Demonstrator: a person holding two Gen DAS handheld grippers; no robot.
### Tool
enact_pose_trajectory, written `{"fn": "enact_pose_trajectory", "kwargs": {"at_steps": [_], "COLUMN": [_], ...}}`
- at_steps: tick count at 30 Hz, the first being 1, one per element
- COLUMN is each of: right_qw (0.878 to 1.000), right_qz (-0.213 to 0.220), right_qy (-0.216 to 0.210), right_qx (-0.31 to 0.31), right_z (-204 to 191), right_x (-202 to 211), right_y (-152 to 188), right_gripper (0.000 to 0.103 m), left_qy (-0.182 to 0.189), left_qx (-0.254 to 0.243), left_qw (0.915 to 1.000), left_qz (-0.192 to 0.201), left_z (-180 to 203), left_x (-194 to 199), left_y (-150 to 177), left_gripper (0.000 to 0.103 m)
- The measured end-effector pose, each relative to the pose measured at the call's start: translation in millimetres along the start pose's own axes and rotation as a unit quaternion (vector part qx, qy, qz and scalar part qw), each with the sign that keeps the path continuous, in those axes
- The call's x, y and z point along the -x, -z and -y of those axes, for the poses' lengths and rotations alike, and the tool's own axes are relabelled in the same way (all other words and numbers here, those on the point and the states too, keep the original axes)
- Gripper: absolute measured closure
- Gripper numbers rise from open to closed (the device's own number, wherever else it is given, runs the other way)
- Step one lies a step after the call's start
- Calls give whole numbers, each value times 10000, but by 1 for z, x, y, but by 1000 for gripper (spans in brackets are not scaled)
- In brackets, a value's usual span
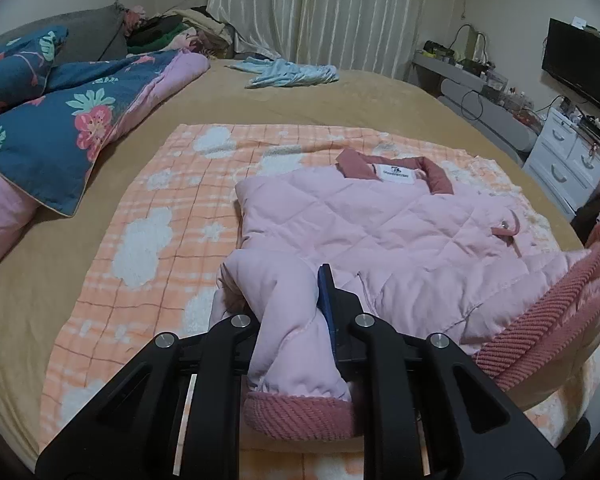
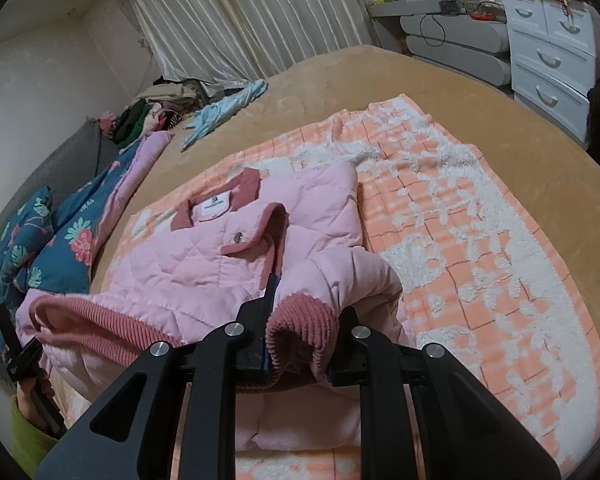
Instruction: Fold large clothes
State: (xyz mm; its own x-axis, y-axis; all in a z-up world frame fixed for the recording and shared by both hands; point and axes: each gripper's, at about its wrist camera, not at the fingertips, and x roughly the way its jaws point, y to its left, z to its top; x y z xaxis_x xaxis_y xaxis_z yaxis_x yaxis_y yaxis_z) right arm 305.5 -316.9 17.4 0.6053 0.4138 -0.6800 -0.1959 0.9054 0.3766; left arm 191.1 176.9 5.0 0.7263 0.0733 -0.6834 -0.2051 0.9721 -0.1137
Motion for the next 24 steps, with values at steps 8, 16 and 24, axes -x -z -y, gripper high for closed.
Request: {"fn": "enact_pose_trajectory", "kwargs": {"at_steps": [8, 16, 24], "right_qw": [9998, 9975, 9920], "right_qz": [-168, -375, -382], "right_qy": [-75, -395, -921], "right_qx": [-69, -444, -775], "right_z": [4, 17, 24], "right_x": [-22, -37, -40], "right_y": [-6, -13, -19], "right_gripper": [85, 82, 65], "left_qy": [-35, -50, -46], "left_qx": [-20, 30, 75], "left_qw": [10000, 9999, 9997], "left_qz": [-87, -146, -215], "left_z": [0, 1, -1], "left_x": [-14, -23, -33], "left_y": [0, -2, -2], "left_gripper": [92, 92, 92]}}
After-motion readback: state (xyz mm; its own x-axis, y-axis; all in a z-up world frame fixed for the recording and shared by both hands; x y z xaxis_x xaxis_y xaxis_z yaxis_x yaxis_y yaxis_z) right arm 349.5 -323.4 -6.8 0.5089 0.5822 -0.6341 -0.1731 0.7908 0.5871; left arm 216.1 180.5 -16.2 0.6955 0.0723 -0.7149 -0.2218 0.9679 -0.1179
